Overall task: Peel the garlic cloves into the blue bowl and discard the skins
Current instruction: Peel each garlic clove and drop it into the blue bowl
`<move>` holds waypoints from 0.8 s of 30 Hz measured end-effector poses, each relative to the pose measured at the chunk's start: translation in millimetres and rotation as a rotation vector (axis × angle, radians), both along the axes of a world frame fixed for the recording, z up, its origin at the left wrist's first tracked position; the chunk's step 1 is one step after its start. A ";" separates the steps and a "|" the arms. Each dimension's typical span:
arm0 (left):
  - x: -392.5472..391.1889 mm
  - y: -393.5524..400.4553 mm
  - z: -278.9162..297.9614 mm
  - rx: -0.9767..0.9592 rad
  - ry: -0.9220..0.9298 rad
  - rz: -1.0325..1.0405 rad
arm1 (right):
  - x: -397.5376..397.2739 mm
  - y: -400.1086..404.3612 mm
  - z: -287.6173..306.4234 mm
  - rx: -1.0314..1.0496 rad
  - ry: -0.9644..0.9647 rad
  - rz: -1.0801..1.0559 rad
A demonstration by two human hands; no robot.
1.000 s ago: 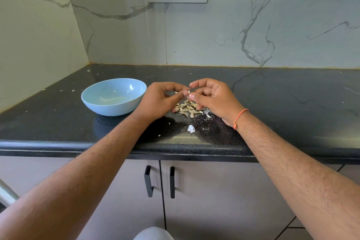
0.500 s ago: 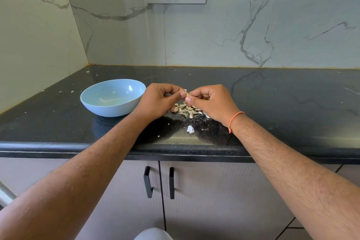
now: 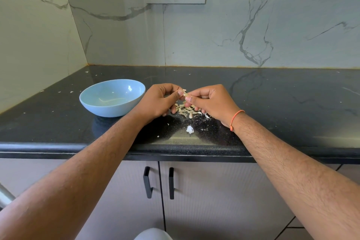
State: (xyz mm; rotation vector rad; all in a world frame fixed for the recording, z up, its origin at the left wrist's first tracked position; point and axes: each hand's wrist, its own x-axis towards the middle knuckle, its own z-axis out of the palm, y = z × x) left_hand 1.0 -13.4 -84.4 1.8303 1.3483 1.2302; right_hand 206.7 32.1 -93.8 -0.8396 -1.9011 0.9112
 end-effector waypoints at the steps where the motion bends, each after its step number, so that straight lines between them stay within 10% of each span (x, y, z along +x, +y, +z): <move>1: 1.0 -0.5 0.2 0.002 0.012 -0.001 | 0.0 -0.3 0.1 -0.002 0.002 0.005; 24: 4.5 -0.2 -3.2 0.135 0.073 0.141 | -4.5 -4.3 1.9 -0.022 0.036 -0.066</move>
